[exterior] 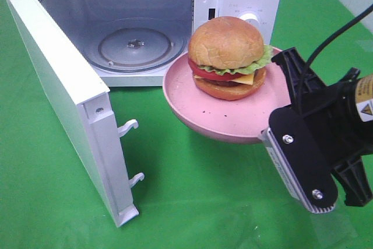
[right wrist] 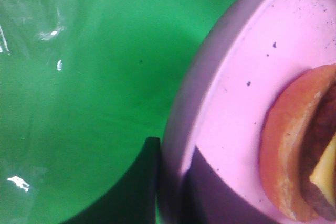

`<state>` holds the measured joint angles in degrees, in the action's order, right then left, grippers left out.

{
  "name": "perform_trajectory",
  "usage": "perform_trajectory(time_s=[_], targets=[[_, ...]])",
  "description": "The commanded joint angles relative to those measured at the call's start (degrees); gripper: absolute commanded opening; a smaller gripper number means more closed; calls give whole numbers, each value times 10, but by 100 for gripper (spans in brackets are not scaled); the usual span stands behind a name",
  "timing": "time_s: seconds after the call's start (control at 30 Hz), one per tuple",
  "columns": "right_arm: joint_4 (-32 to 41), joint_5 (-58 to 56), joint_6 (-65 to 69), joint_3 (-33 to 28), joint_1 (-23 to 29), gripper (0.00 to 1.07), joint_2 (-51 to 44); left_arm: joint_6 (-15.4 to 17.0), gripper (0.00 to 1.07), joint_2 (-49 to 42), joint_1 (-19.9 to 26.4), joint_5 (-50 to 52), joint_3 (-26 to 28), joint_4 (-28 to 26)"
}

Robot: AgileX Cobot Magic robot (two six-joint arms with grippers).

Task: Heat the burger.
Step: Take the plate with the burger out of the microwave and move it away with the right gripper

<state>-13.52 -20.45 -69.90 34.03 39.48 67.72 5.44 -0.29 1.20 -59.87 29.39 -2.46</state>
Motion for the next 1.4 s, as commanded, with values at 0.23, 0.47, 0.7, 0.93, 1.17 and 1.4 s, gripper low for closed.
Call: perform_trajectory(time_s=[0.23, 0.47, 0.7, 0.93, 1.17, 1.4], targets=[[-97, -72, 136, -8, -1, 0, -104, 1, 101, -11, 1, 2, -2, -1], [-163, -144, 257, -8, -1, 0, -125, 1, 101, -11, 1, 2, -2, -1], [-229, -194, 389, -8, -1, 0, -125, 1, 101, -11, 1, 2, -2, -1], [-262, -249, 507, -8, -1, 0, -121, 1, 101, -11, 1, 2, -2, -1], [-304, -284, 675, -8, -1, 0, -118, 1, 101, -11, 1, 2, -2, -1], [-329, -339, 797, -8, -1, 0, -53, 1, 101, -11, 1, 2, -2, -1]])
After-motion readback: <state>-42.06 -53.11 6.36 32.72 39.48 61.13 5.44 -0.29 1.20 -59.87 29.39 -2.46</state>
